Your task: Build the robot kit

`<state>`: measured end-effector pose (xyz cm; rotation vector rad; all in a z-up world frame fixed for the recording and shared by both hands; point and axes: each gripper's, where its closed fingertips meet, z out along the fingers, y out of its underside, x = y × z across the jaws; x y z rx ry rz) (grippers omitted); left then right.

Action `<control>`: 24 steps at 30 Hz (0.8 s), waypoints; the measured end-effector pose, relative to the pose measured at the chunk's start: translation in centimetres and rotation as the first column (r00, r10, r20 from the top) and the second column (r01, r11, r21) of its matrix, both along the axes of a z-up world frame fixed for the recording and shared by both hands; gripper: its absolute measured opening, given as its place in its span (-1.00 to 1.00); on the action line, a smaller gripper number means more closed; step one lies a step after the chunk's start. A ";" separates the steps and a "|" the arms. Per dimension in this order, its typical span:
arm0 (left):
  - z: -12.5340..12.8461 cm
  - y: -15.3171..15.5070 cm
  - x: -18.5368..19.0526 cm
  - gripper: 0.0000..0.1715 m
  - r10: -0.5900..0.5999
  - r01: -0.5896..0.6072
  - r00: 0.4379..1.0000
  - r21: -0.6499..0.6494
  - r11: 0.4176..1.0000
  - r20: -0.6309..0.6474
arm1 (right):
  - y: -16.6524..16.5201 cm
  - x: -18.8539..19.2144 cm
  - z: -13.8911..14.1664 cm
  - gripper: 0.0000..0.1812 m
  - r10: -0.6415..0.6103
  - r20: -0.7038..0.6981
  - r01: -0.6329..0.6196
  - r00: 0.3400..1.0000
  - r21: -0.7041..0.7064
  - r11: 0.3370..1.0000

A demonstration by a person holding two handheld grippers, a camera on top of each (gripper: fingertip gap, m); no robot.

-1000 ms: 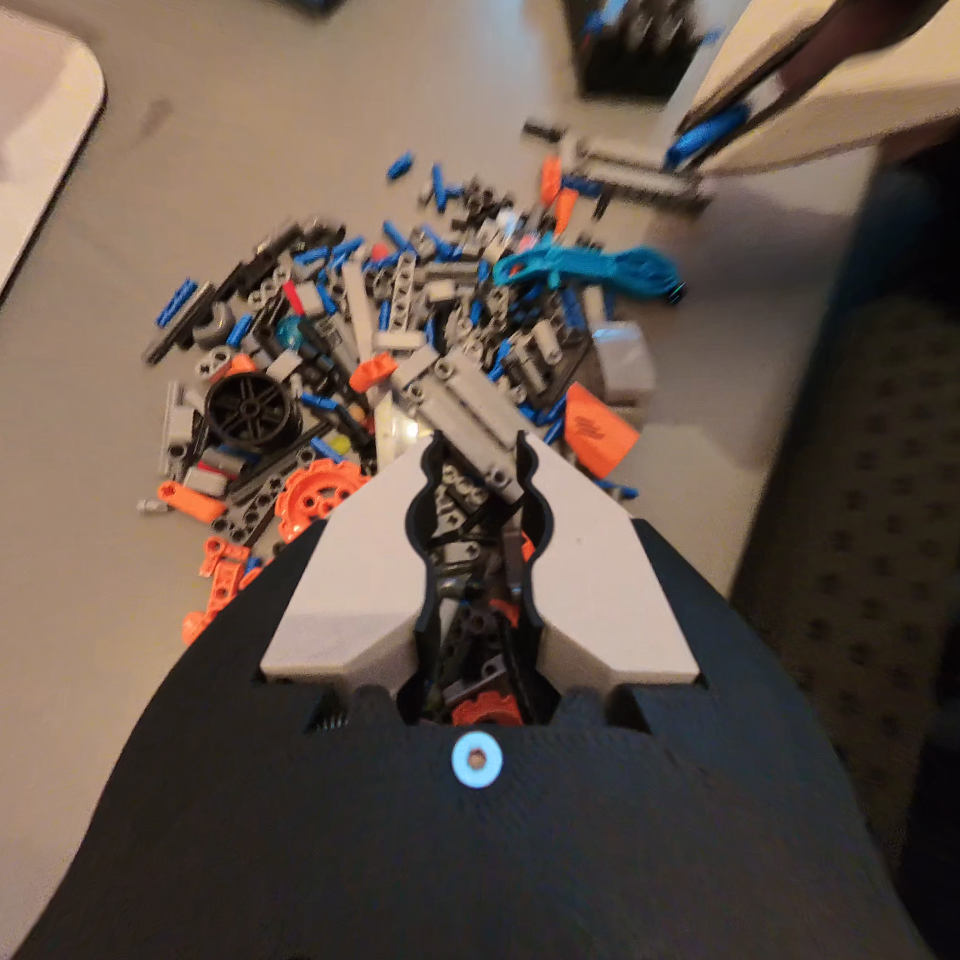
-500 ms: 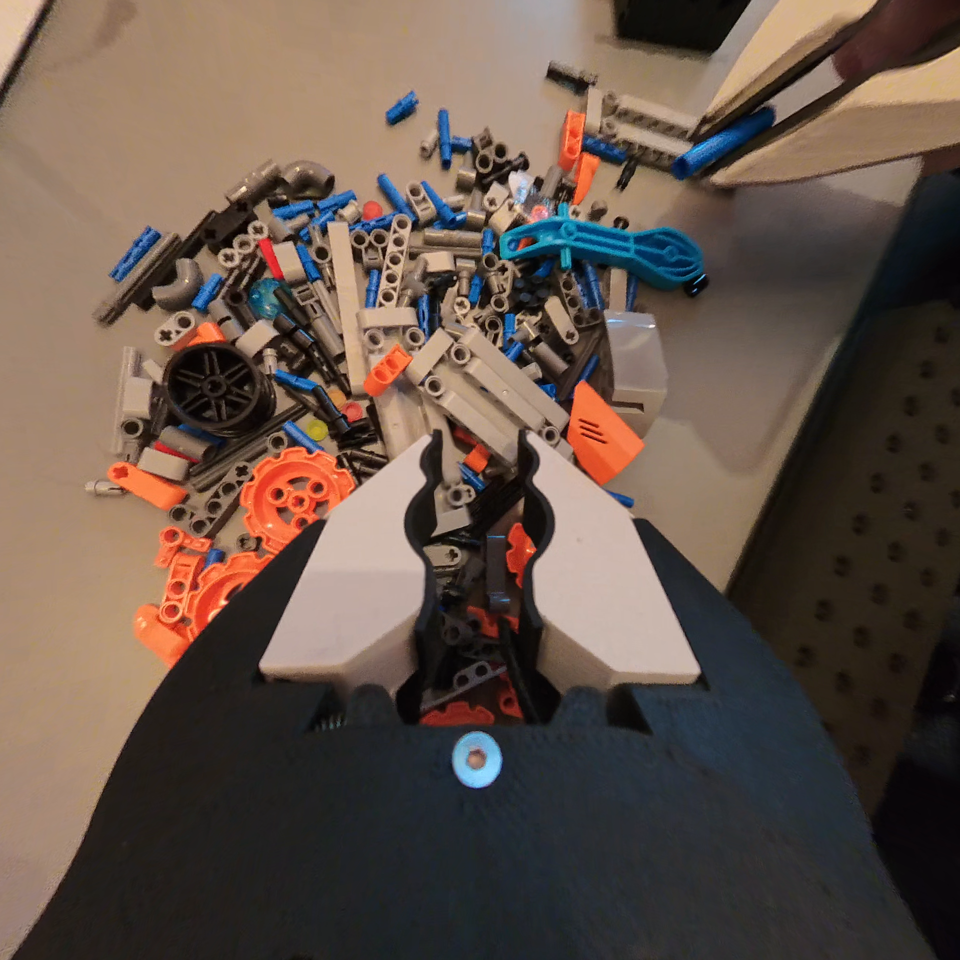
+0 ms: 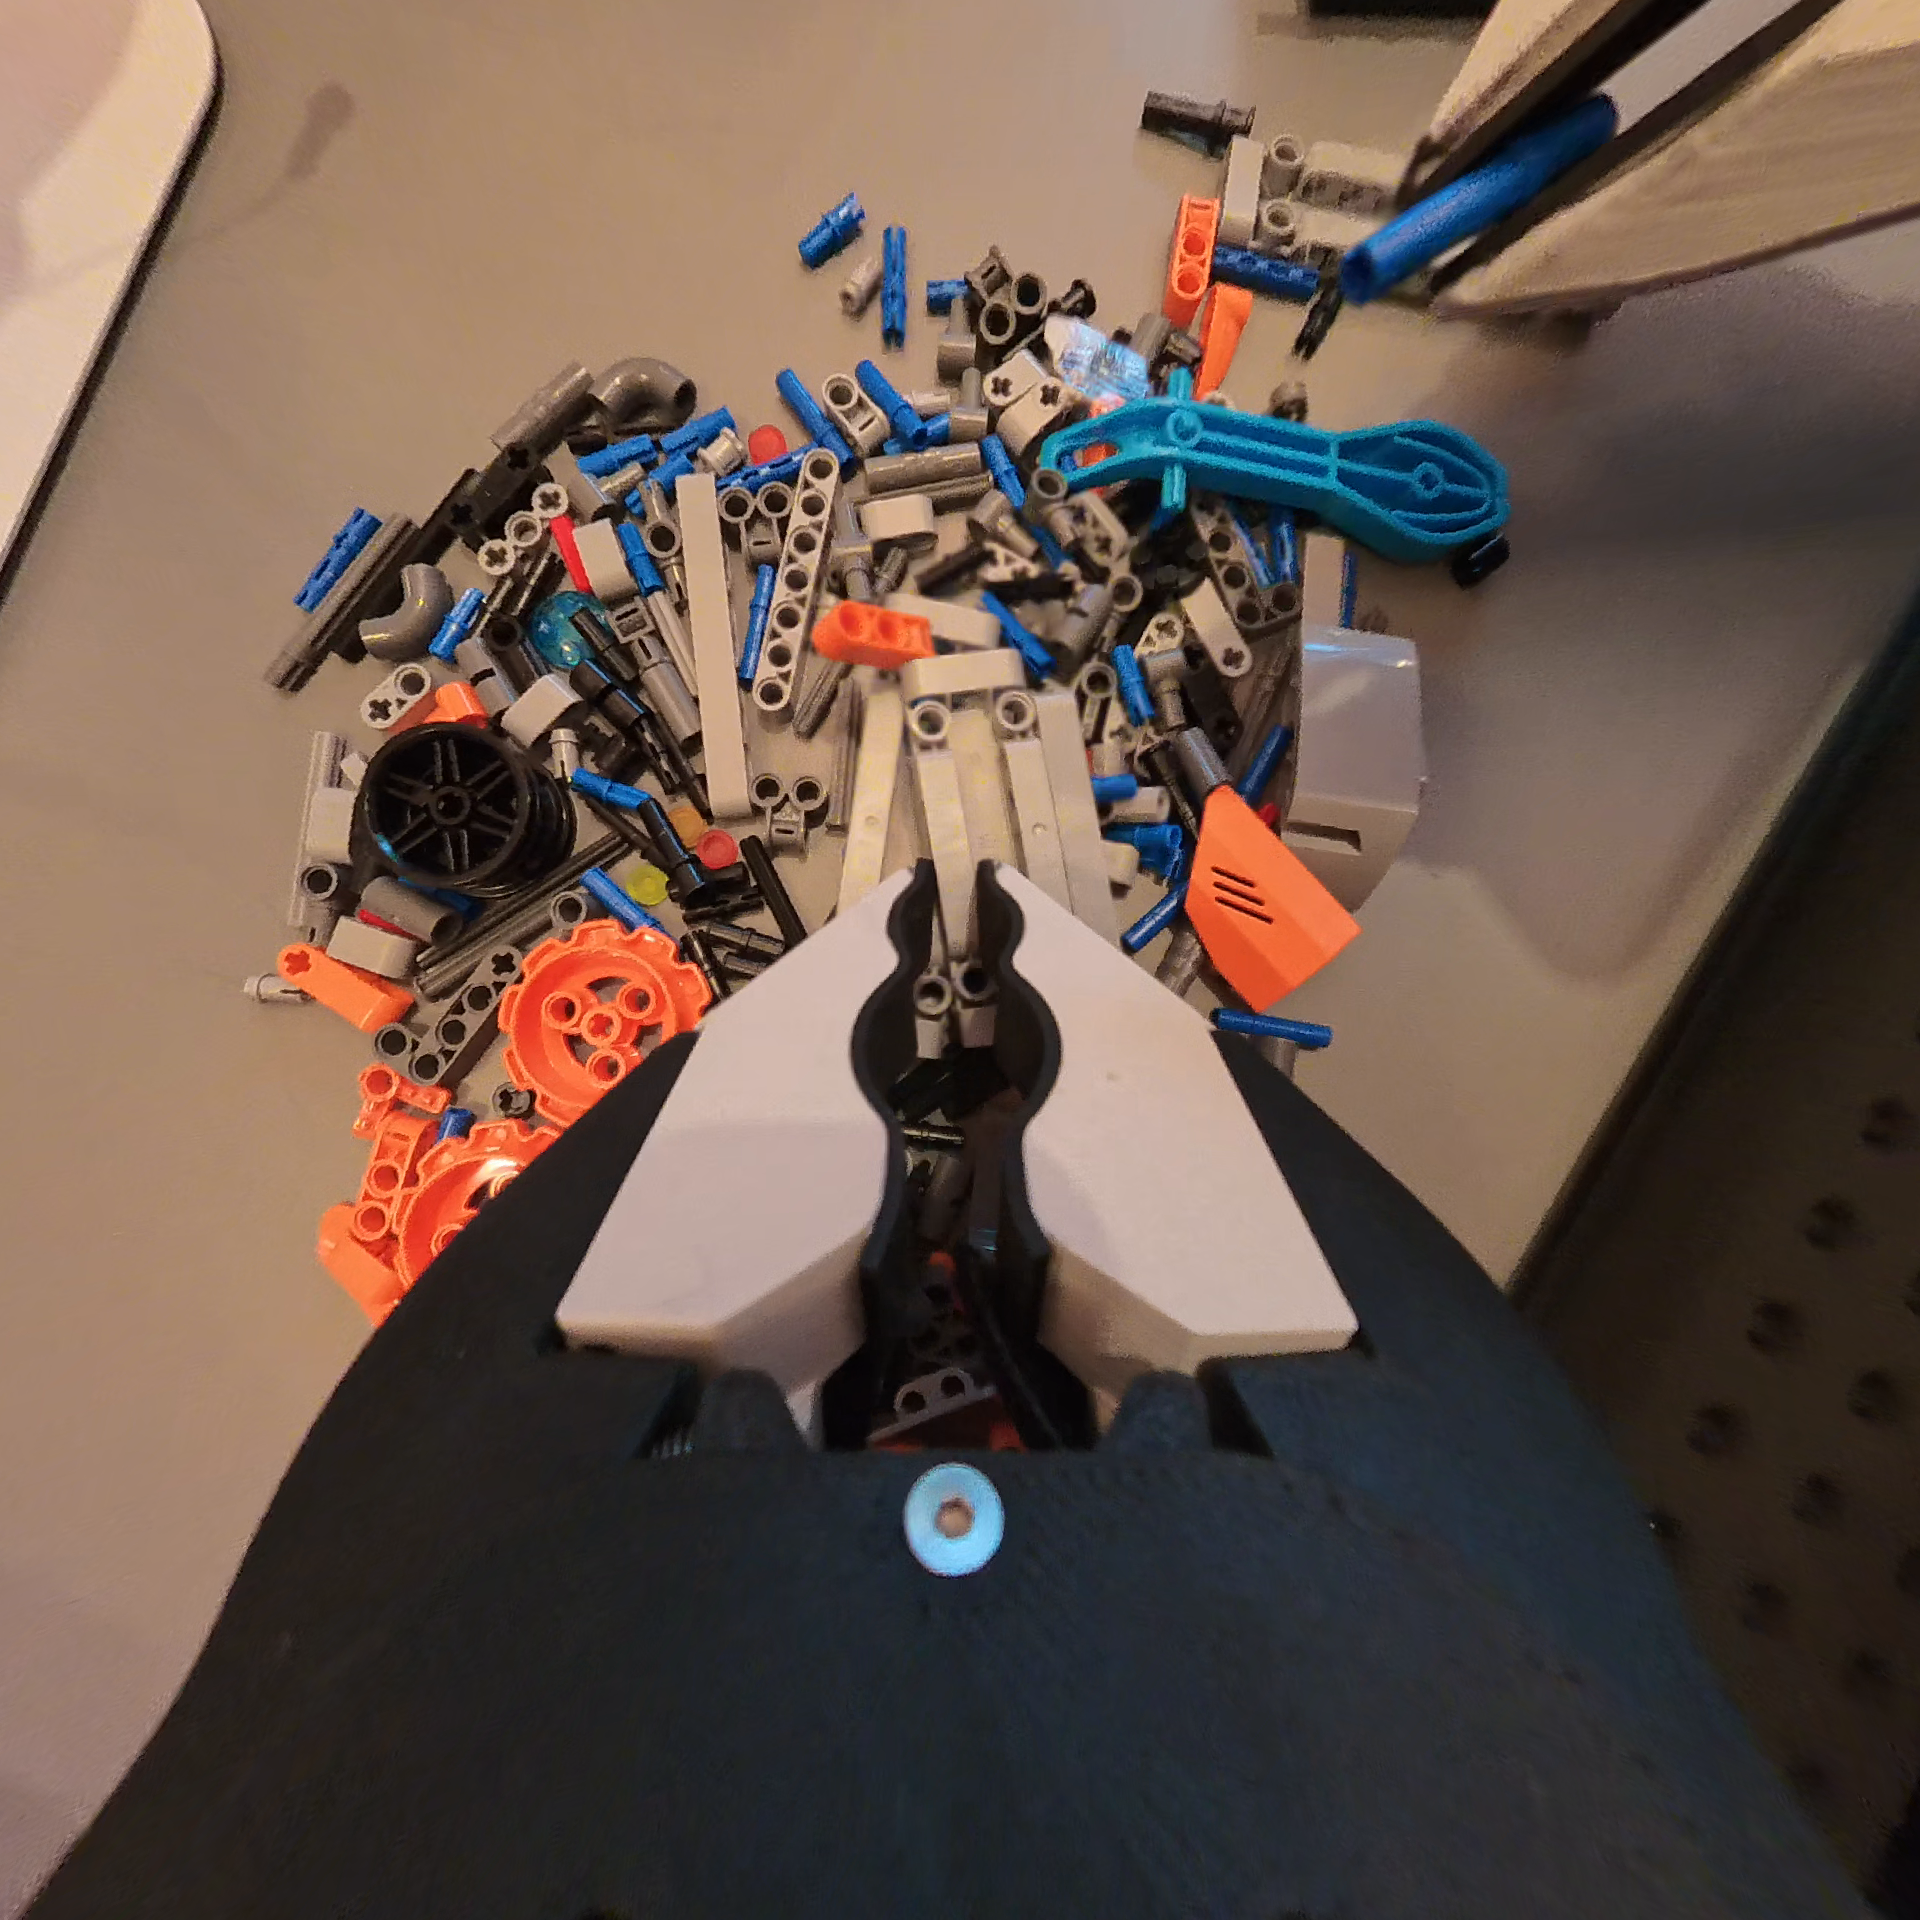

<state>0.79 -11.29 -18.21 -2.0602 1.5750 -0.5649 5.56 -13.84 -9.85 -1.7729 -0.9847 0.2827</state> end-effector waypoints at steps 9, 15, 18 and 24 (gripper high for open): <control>4.8 1.0 0.5 -0.94 0.102 -0.045 0.925 -0.160 0.986 0.367 | -0.4 -0.7 0.7 -0.97 0.019 -0.019 -0.019 1.000 0.026 0.999; 7.6 1.7 1.3 -0.94 0.184 -0.071 0.826 -0.225 0.972 0.533 | -0.7 -2.5 1.3 -0.97 0.034 0.003 -0.034 0.999 0.079 0.996; 8.3 1.5 1.9 -0.94 0.188 -0.067 0.801 -0.226 0.972 0.569 | -0.5 -3.2 1.7 -0.97 0.013 0.021 -0.015 1.000 0.128 0.992; 9.7 1.0 3.0 -0.94 0.194 -0.073 0.759 -0.216 0.974 0.621 | 0.5 -2.2 2.0 -0.97 -0.084 0.066 0.070 0.994 0.188 0.980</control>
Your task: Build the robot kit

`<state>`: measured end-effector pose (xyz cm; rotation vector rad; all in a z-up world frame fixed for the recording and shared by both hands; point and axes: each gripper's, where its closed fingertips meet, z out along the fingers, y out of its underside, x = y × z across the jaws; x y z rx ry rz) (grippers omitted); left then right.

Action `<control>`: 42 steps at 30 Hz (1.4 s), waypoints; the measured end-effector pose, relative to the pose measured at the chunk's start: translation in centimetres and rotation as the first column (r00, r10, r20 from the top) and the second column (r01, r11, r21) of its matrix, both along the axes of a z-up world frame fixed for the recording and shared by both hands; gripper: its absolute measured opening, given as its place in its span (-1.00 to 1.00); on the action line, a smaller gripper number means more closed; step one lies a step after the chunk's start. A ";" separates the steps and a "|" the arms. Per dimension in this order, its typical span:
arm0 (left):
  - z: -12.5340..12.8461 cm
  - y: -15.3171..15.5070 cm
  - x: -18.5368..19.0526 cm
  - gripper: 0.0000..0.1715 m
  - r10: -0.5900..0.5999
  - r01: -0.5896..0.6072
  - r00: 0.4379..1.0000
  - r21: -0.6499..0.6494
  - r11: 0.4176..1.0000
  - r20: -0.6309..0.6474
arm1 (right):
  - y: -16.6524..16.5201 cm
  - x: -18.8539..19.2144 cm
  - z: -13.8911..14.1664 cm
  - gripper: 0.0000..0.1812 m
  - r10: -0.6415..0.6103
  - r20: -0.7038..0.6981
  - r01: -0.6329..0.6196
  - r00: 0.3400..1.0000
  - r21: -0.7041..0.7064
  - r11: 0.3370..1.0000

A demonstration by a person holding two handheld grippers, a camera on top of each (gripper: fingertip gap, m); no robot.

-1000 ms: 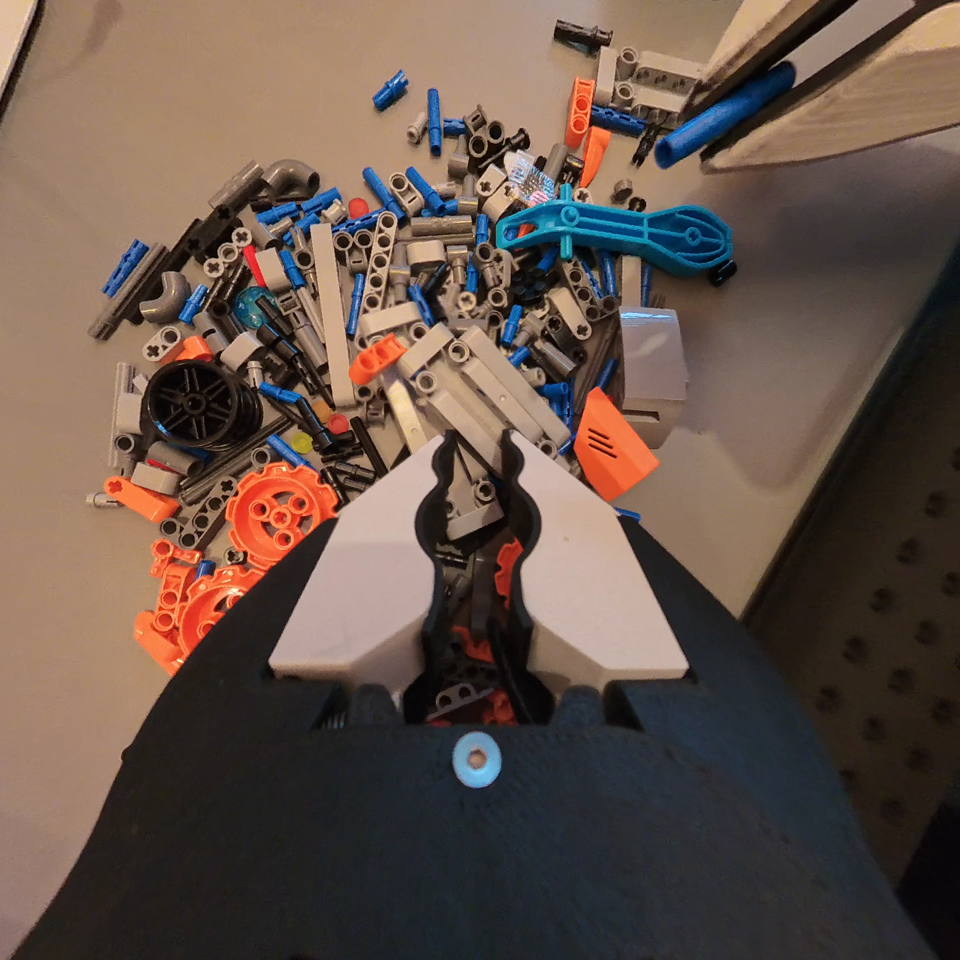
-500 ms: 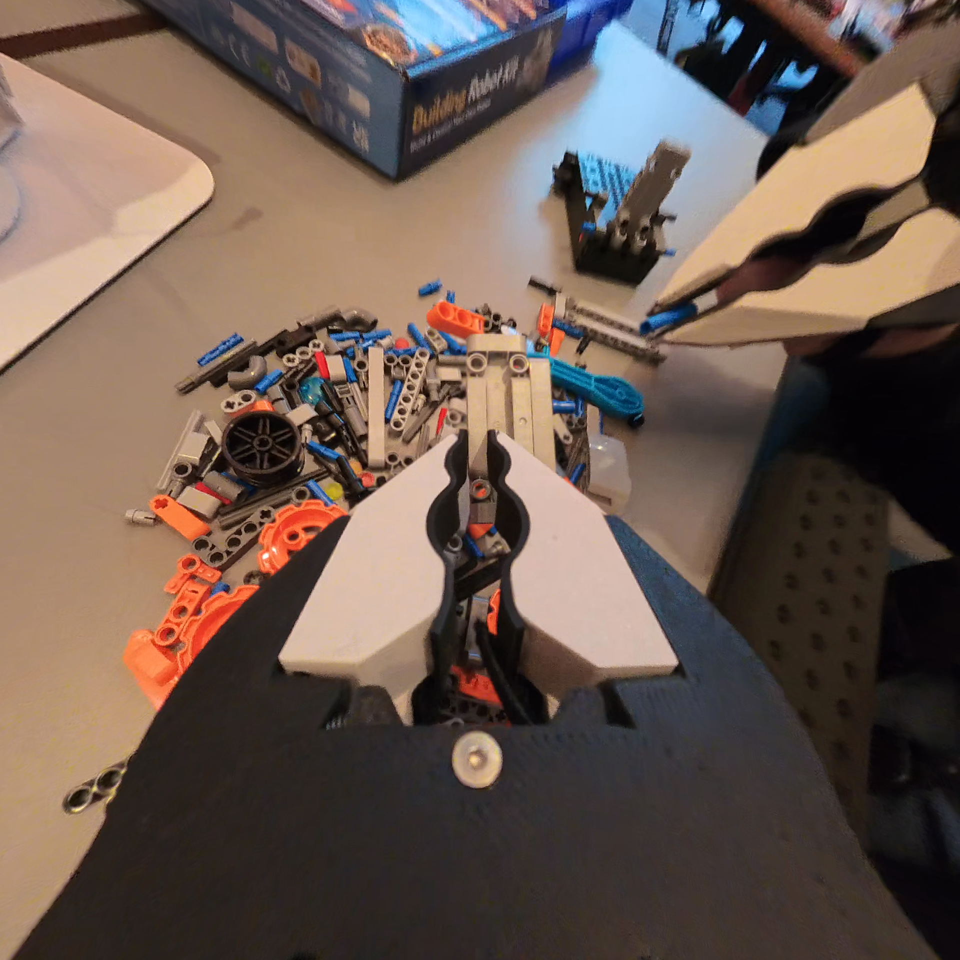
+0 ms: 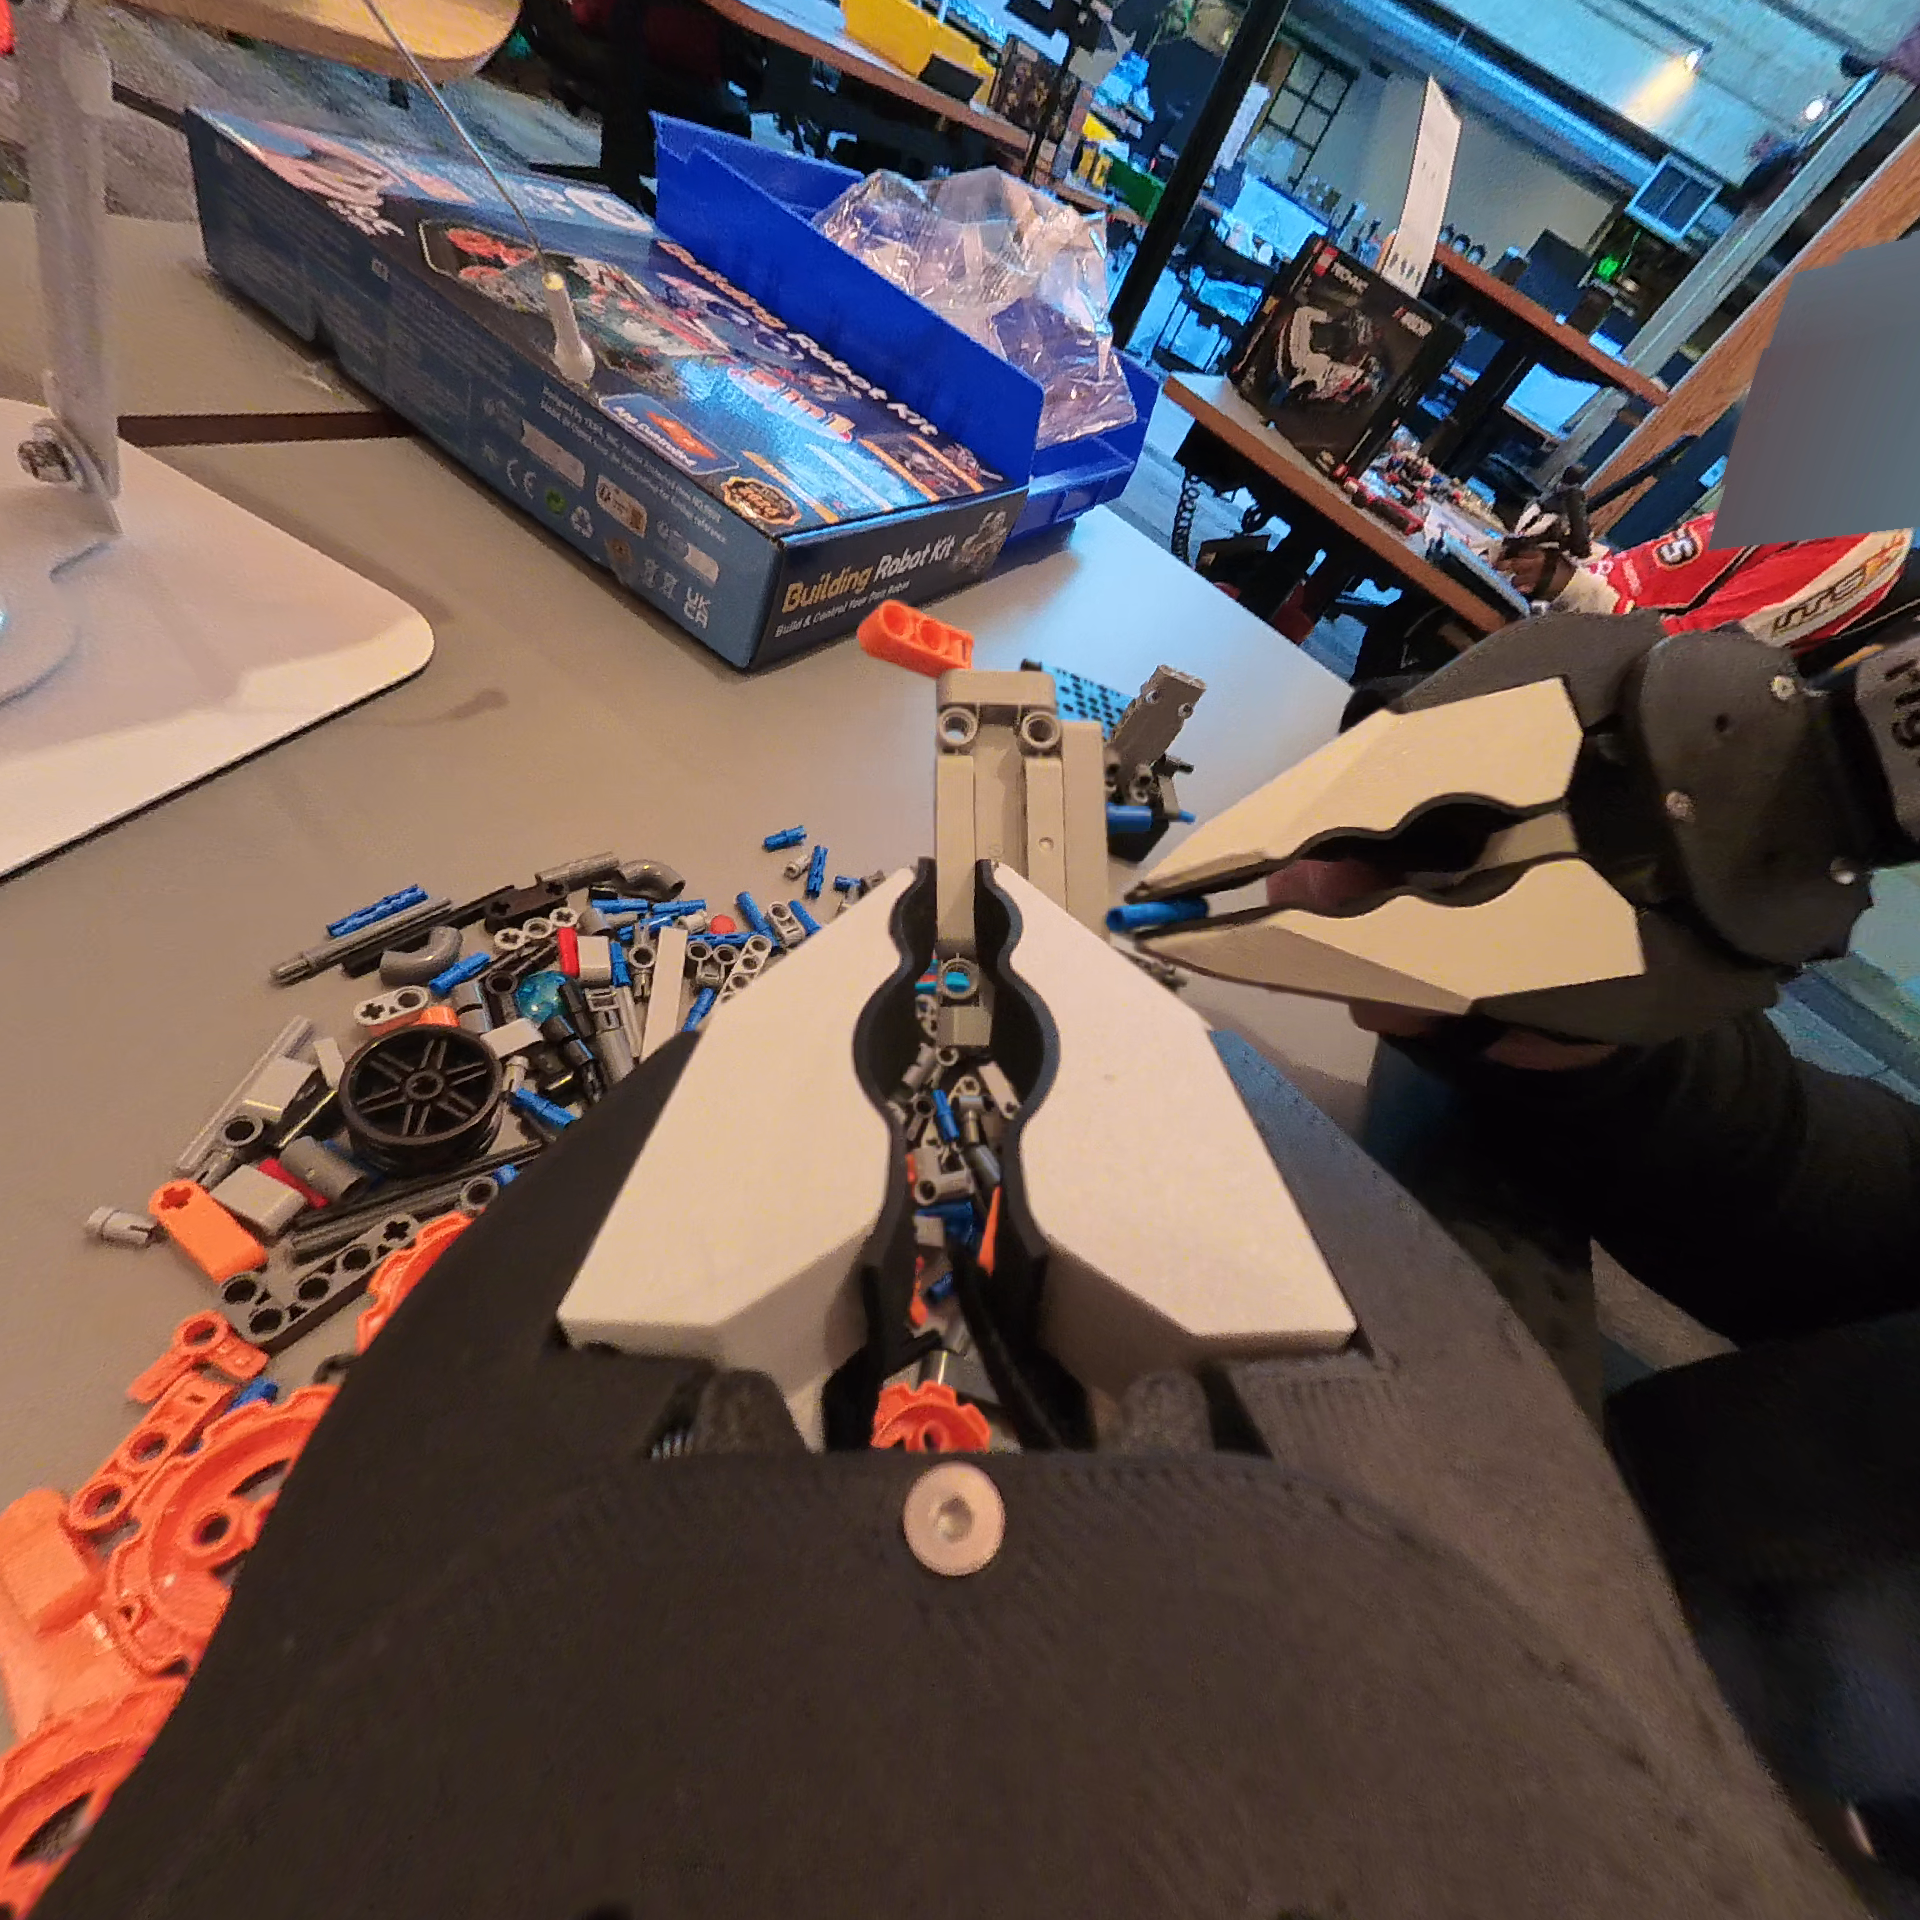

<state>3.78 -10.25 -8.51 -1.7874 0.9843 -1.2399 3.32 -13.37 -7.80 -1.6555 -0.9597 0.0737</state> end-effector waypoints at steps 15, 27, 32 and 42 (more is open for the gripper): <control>0.6 0.9 0.7 -0.94 0.140 -0.128 0.989 0.197 0.972 -0.048 | 1.0 1.7 -0.3 -0.97 -0.136 0.108 0.131 0.985 0.047 0.990; 1.1 1.7 1.0 -0.94 0.239 -0.221 0.970 0.254 0.941 -0.040 | 1.7 2.1 -0.1 -0.97 -0.298 0.249 0.266 0.921 0.155 0.952; 0.9 1.8 1.2 -0.94 0.238 -0.236 0.971 0.163 0.958 0.004 | 1.8 2.2 0.0 -0.97 -0.314 0.240 0.280 0.919 0.164 0.946; 0.9 1.7 1.6 -0.94 0.241 -0.245 0.967 0.040 0.969 0.083 | 2.0 2.7 0.5 -0.97 -0.332 0.214 0.300 0.919 0.170 0.939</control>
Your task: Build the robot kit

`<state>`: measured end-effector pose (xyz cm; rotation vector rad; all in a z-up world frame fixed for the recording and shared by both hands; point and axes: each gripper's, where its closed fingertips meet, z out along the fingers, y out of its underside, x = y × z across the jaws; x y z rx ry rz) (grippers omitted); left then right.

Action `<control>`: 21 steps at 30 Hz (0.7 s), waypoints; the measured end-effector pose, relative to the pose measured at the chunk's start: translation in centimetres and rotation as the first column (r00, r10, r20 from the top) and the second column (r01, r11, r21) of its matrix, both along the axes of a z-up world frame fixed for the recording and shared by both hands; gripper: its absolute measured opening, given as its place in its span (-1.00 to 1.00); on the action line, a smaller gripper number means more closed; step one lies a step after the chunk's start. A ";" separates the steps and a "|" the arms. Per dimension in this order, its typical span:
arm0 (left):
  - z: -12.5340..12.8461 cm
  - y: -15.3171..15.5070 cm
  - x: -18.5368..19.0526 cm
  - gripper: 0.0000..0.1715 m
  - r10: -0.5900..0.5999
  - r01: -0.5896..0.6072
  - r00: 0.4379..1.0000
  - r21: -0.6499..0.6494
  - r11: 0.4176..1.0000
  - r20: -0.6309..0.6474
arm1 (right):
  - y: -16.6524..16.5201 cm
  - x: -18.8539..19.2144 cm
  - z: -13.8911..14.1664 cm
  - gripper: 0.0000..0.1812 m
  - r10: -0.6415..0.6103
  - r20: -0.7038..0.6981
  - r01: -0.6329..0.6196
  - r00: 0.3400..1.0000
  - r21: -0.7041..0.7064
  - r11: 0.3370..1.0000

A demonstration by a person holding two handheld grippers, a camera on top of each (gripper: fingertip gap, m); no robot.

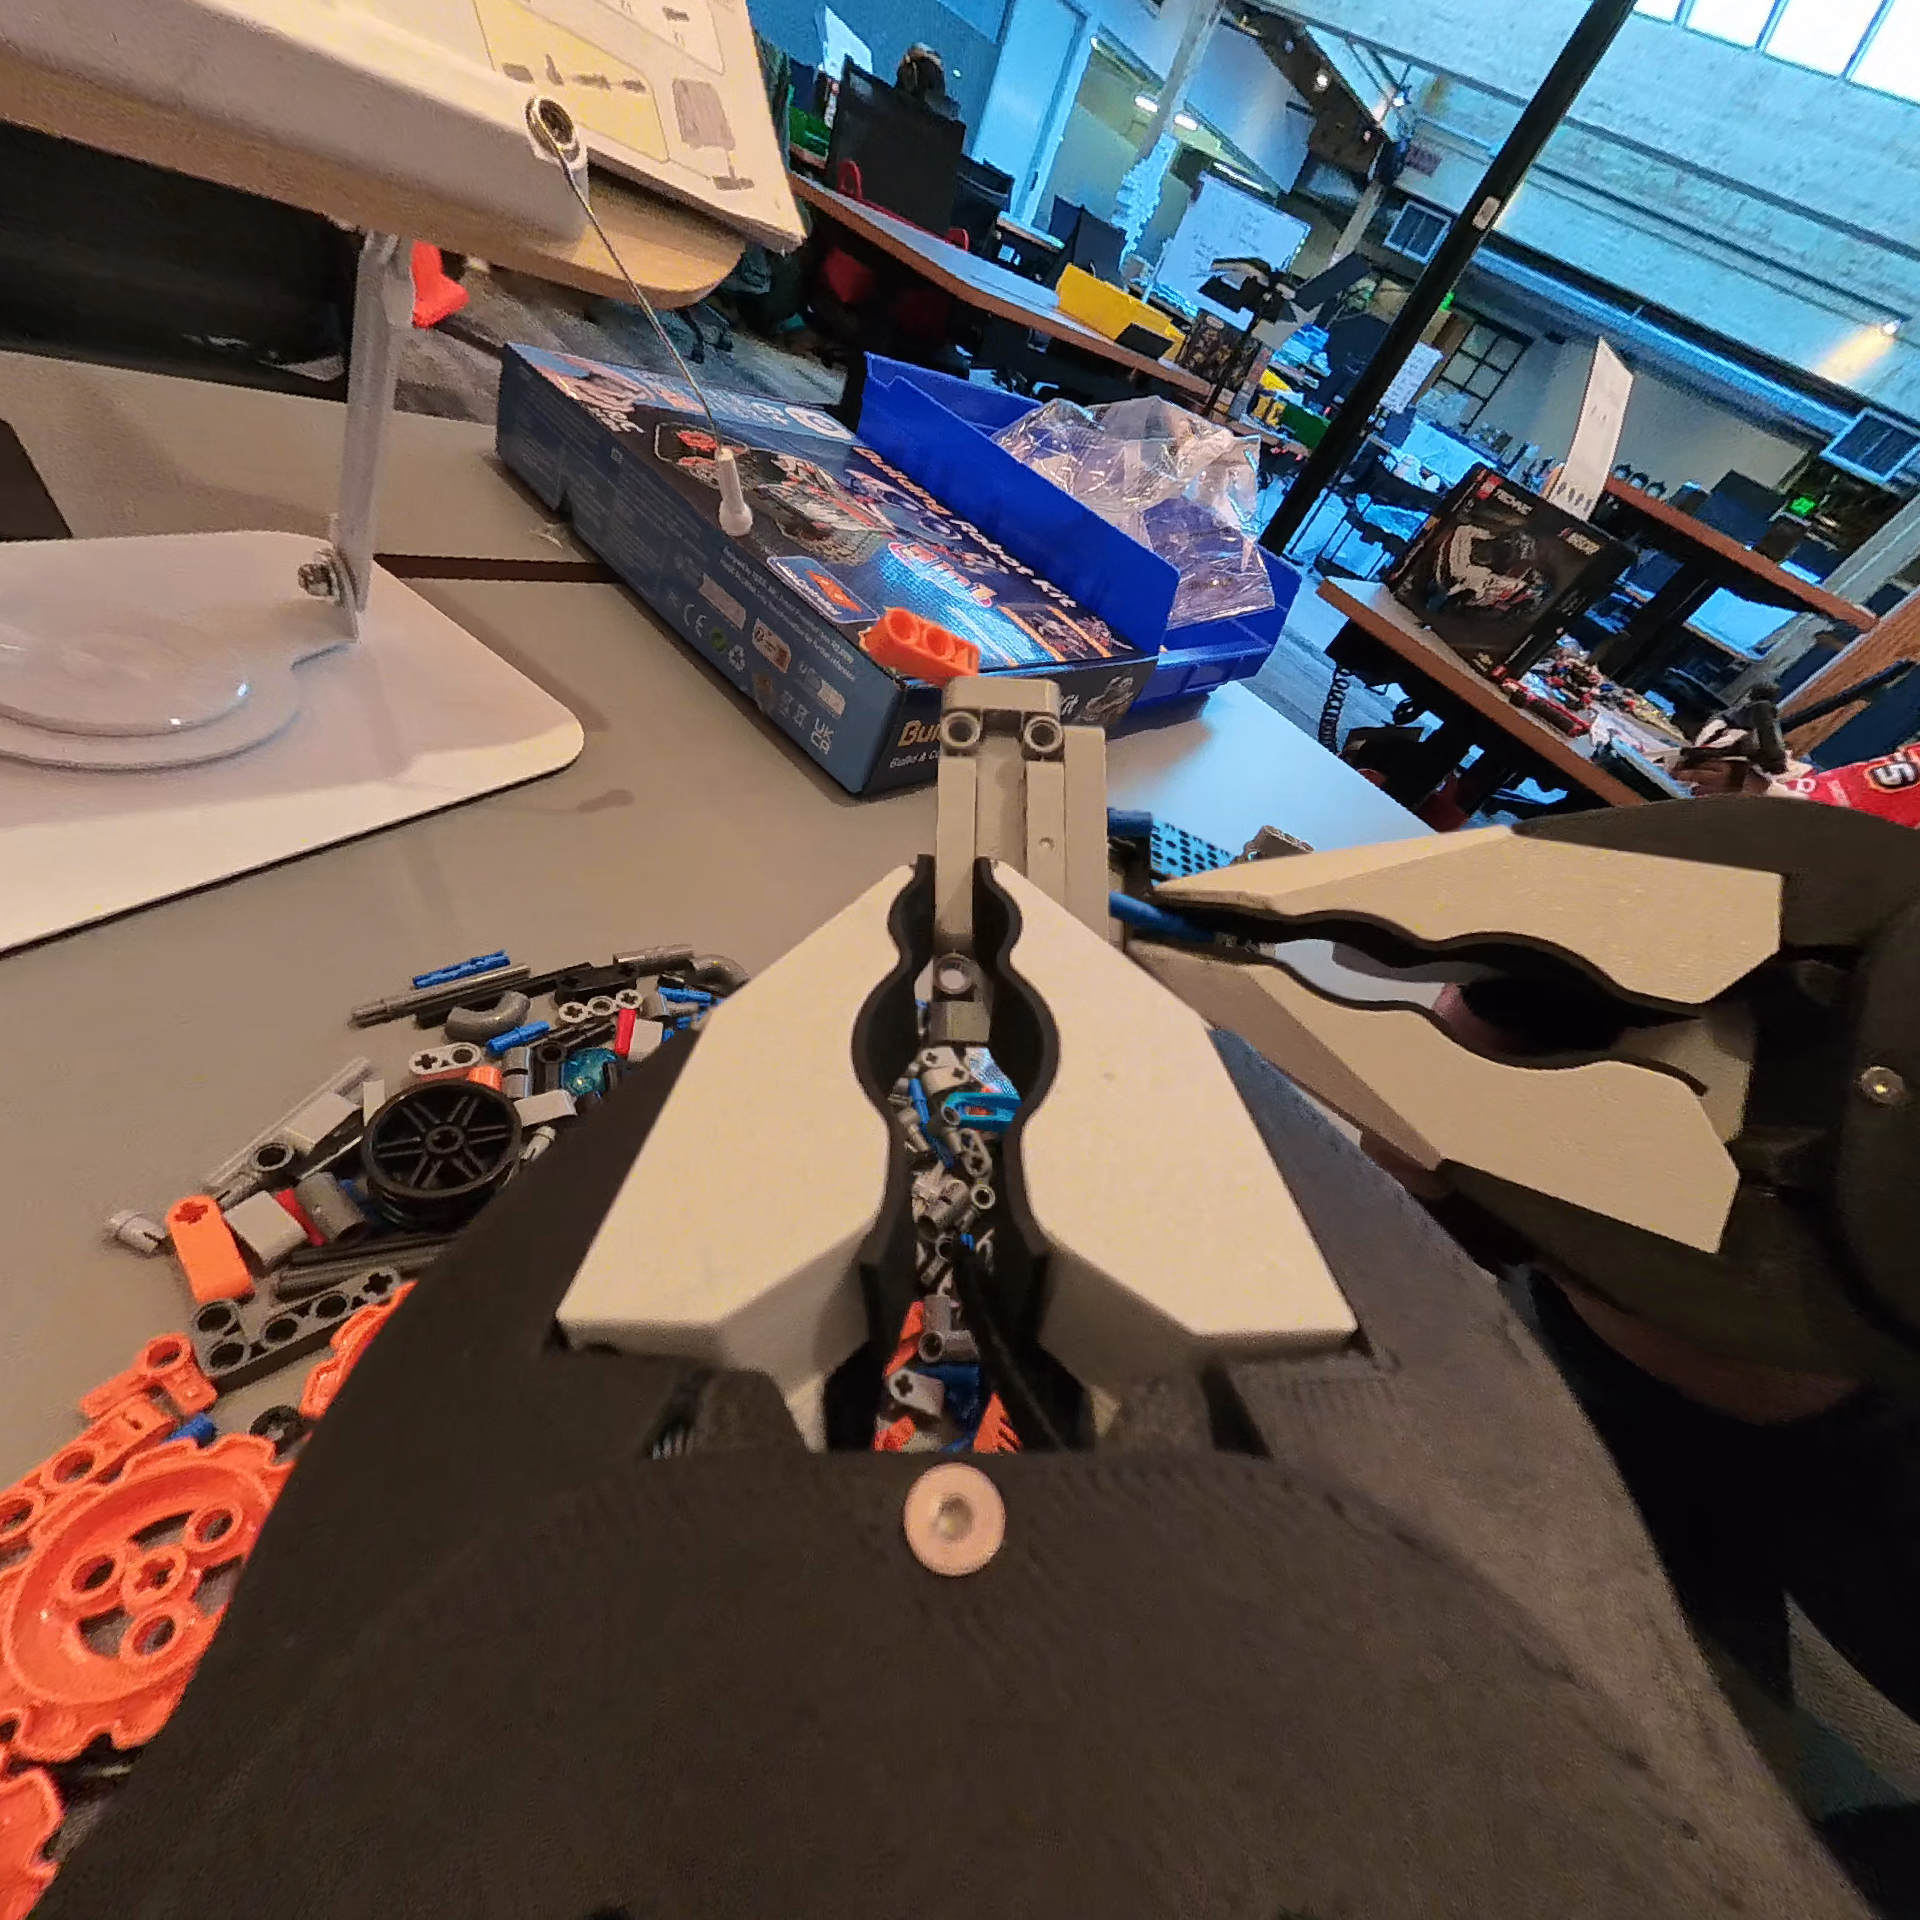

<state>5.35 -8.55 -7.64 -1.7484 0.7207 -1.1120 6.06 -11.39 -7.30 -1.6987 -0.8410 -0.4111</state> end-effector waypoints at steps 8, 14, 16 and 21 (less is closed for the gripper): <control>0.0 0.1 0.0 -0.94 0.034 -0.032 0.999 0.041 0.999 -0.030 | 0.0 0.0 -0.2 -0.97 -0.012 0.038 0.013 0.999 -0.002 1.000; 0.3 0.1 0.0 -0.94 0.058 -0.055 0.998 0.079 0.995 -0.040 | 0.0 -0.1 -0.8 -0.98 -0.016 0.056 0.017 0.998 -0.023 1.000; 0.5 0.1 0.0 -0.93 0.072 -0.065 0.996 0.117 0.991 -0.059 | 0.1 -0.2 -0.8 -0.97 -0.018 0.053 0.020 0.998 -0.022 1.000; 0.4 0.0 0.0 -0.94 0.057 -0.055 0.998 0.074 0.996 -0.025 | 0.0 -0.1 0.0 -0.98 -0.010 0.008 0.010 1.000 0.009 1.000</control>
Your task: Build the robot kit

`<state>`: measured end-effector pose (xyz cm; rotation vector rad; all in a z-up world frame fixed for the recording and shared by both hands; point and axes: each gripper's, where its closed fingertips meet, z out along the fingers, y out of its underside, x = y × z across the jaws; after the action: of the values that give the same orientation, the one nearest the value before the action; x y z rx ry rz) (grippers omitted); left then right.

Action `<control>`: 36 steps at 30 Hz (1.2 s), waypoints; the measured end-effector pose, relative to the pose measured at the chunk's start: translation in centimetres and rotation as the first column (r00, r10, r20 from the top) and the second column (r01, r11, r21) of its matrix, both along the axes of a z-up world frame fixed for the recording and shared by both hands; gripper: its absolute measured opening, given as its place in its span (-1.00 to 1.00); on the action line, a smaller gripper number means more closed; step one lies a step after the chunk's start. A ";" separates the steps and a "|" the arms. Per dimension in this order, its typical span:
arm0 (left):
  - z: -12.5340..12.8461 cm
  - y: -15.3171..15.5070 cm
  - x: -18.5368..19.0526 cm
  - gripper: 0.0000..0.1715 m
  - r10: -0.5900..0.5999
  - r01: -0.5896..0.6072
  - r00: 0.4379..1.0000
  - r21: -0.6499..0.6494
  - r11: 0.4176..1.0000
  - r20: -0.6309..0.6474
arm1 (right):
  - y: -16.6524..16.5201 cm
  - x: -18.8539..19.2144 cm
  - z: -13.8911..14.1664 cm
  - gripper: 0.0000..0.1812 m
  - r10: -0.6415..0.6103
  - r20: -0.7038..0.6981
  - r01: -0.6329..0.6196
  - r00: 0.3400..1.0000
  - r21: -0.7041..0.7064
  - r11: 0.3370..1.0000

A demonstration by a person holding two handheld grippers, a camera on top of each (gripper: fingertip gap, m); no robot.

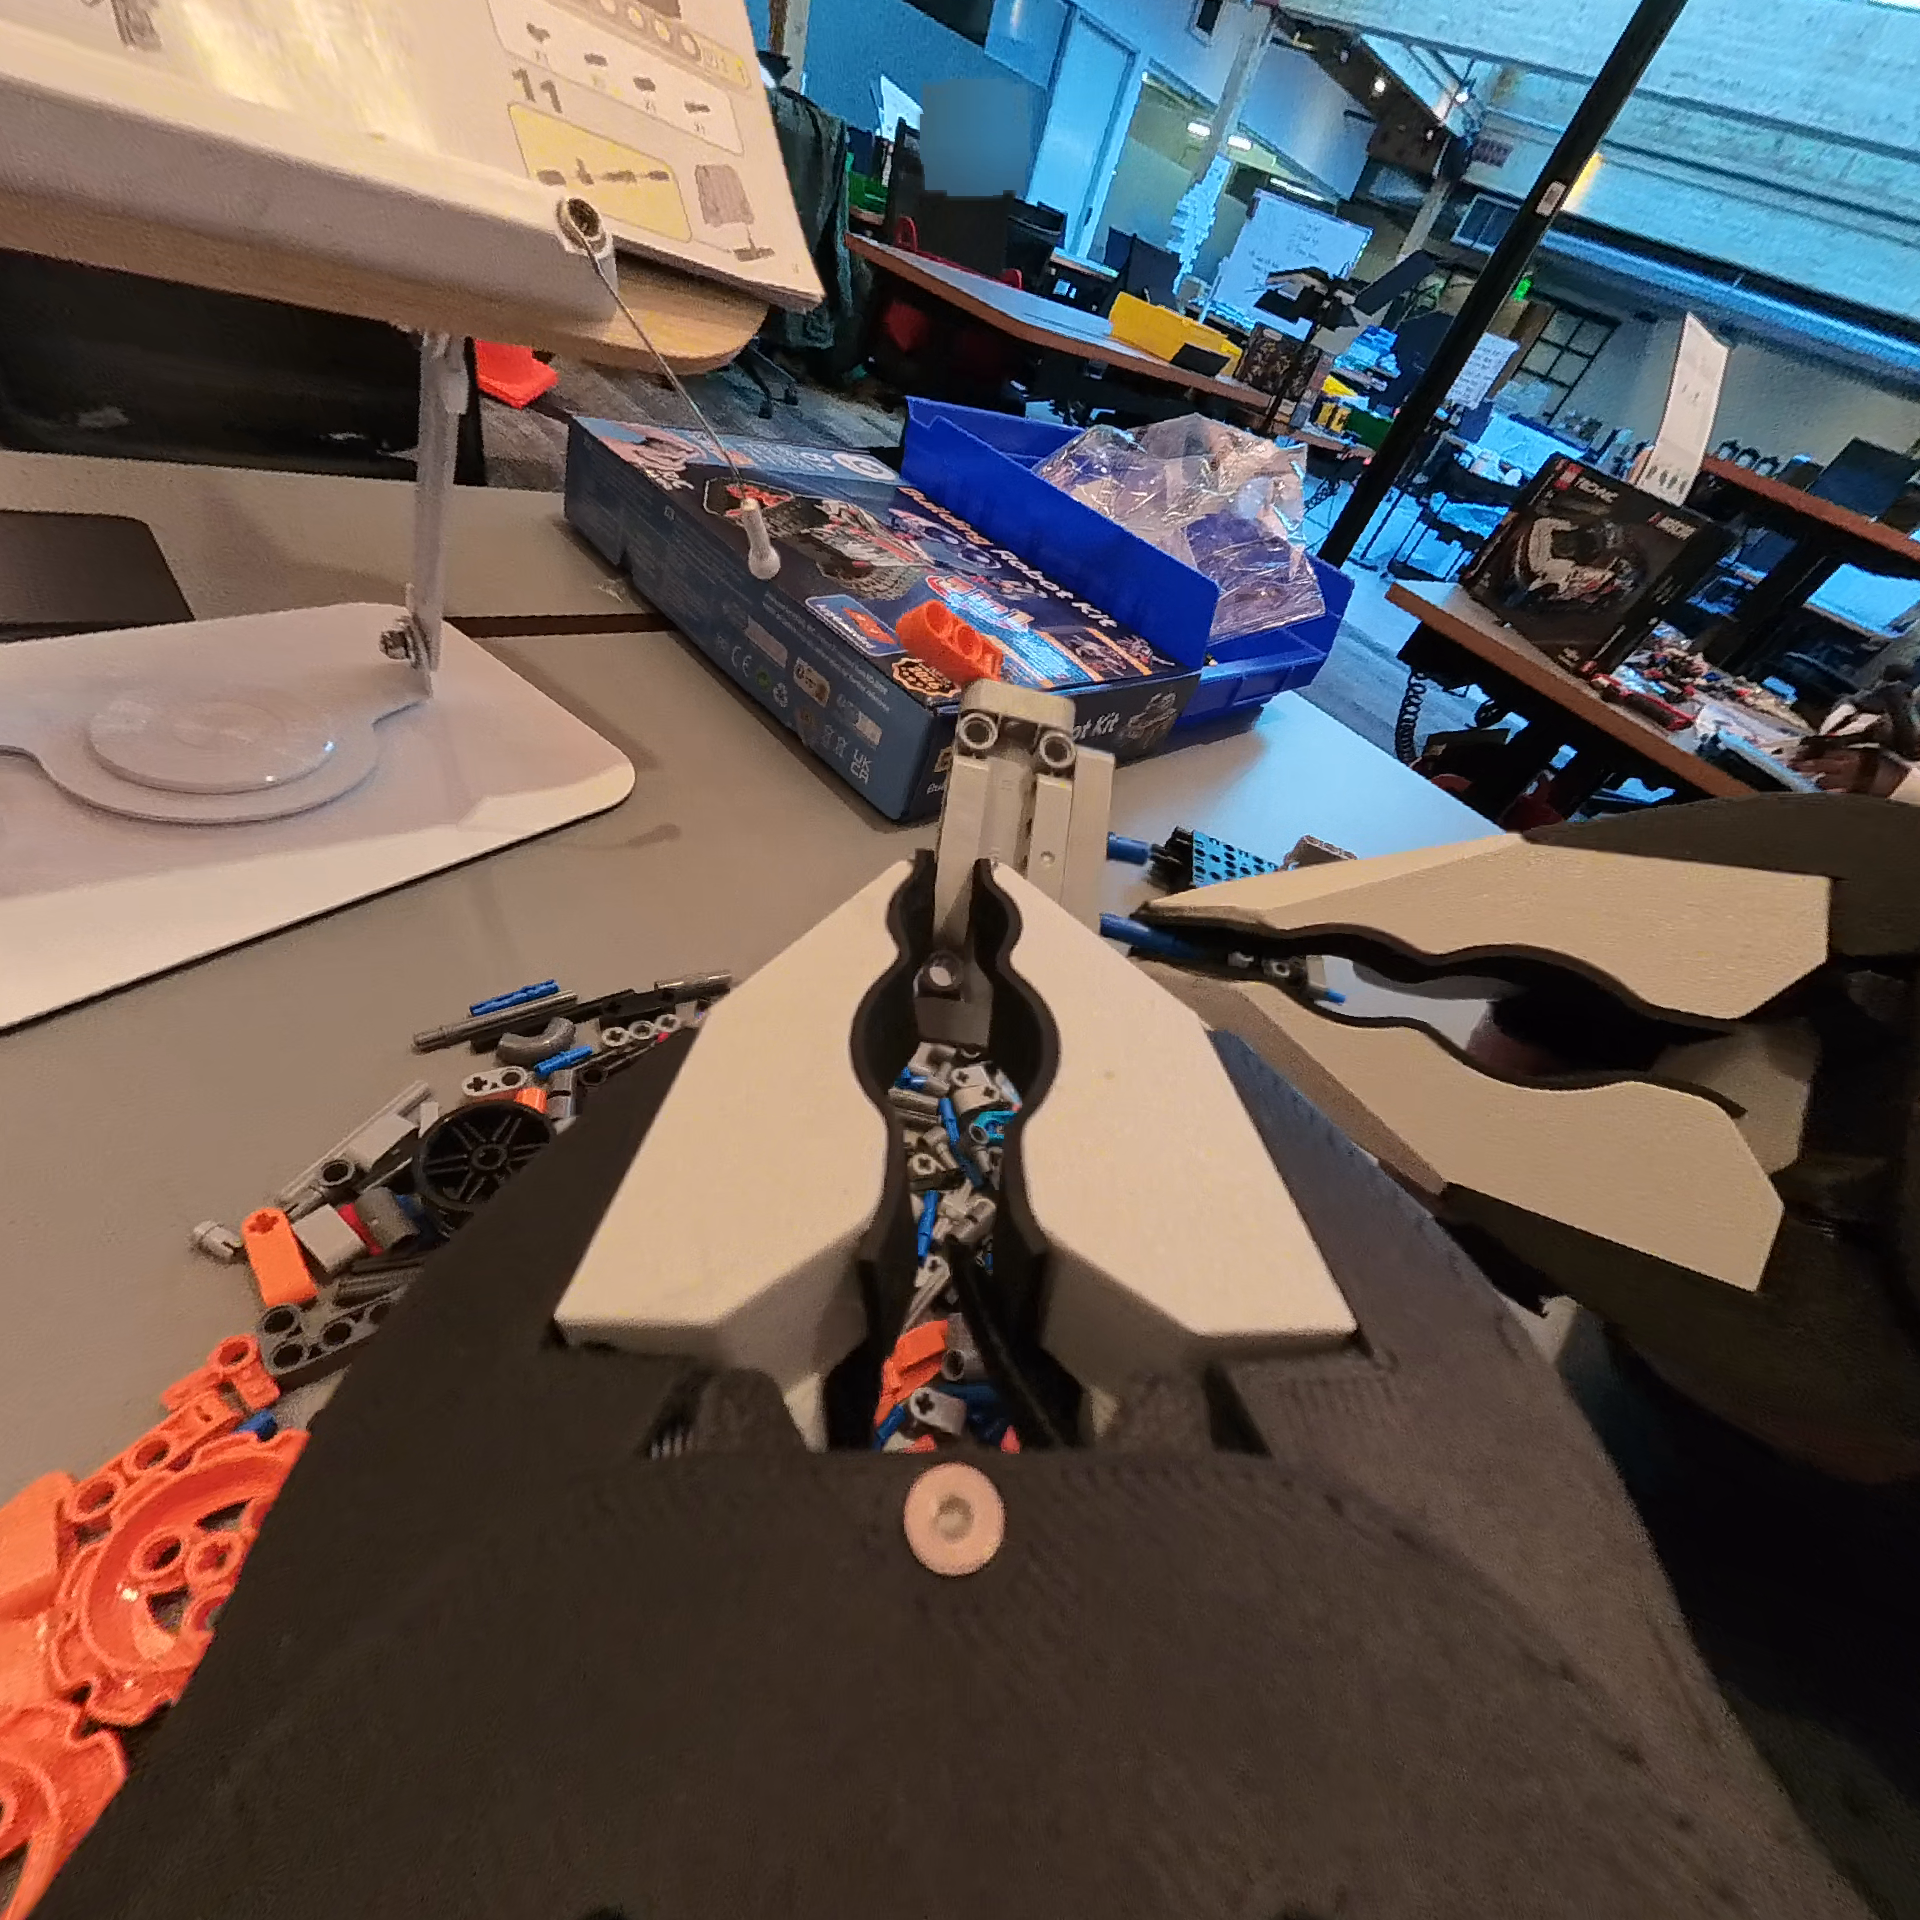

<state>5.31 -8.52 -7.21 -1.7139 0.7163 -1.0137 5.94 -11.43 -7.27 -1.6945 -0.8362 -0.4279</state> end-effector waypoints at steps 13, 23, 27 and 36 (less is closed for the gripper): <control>-0.4 -0.4 0.2 -0.94 -0.056 0.071 0.992 -0.143 0.987 0.110 | -0.3 -0.3 0.5 -0.98 0.077 -0.102 -0.076 0.992 0.010 0.997; -0.5 -1.0 0.6 -0.94 -0.103 0.155 0.971 -0.241 0.958 0.216 | -0.7 -0.3 1.1 -0.98 0.134 -0.187 -0.133 0.973 0.018 0.991; -0.5 -1.0 0.6 -0.94 -0.104 0.151 0.974 -0.230 0.961 0.203 | -0.8 -0.4 1.0 -0.98 0.149 -0.196 -0.150 0.969 0.007 0.989; -0.7 -1.0 0.6 -0.94 -0.096 0.125 0.983 -0.187 0.974 0.155 | -0.9 -0.3 0.7 -0.98 0.155 -0.185 -0.162 0.970 -0.021 0.987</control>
<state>5.87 -9.56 -7.86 -1.7616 0.6406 -1.3096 5.64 -12.32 -6.56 -1.6577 -0.8404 -0.1458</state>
